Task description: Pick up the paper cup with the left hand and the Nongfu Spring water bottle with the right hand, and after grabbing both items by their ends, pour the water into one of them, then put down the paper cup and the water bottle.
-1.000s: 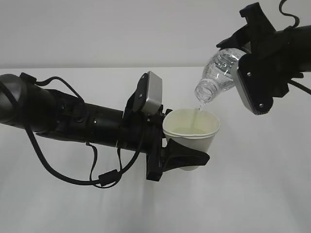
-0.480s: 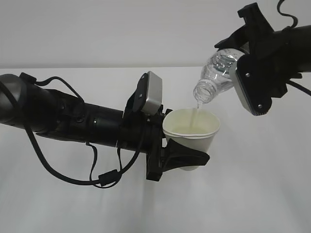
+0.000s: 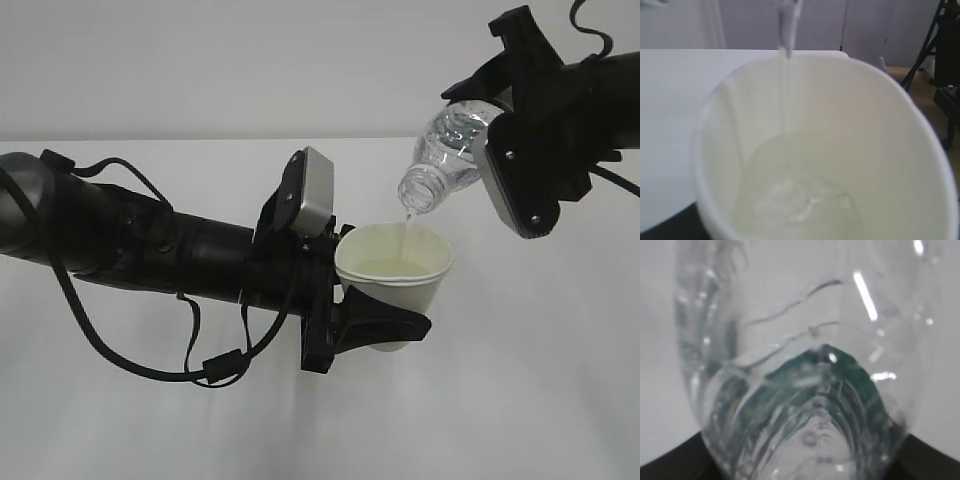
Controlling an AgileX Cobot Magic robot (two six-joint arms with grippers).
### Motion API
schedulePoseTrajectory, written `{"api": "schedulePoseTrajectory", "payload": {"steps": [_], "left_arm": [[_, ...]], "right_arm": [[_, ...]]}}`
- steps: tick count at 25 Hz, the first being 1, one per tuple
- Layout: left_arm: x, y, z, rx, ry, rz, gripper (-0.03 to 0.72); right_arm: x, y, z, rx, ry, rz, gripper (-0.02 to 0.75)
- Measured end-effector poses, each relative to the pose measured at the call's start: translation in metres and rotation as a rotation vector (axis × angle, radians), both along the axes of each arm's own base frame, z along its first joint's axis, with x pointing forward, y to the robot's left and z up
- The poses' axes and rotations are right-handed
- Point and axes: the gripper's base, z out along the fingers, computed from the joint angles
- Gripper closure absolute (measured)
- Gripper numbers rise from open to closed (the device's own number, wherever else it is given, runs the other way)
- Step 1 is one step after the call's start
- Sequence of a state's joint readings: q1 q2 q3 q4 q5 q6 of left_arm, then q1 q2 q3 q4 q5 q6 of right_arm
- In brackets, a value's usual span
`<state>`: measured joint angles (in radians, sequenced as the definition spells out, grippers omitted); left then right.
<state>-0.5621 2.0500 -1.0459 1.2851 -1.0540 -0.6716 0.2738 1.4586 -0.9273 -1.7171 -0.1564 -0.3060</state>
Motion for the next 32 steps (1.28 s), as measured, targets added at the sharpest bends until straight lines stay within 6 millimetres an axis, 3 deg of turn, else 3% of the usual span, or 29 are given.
{"api": "schedulePoseTrajectory", "payload": {"steps": [32], "left_arm": [[0.0, 0.0, 0.0, 0.0, 0.0, 0.0, 0.274]], "right_arm": [[-0.0002, -0.0001, -0.0005, -0.032, -0.009, 0.016, 0.29]]}}
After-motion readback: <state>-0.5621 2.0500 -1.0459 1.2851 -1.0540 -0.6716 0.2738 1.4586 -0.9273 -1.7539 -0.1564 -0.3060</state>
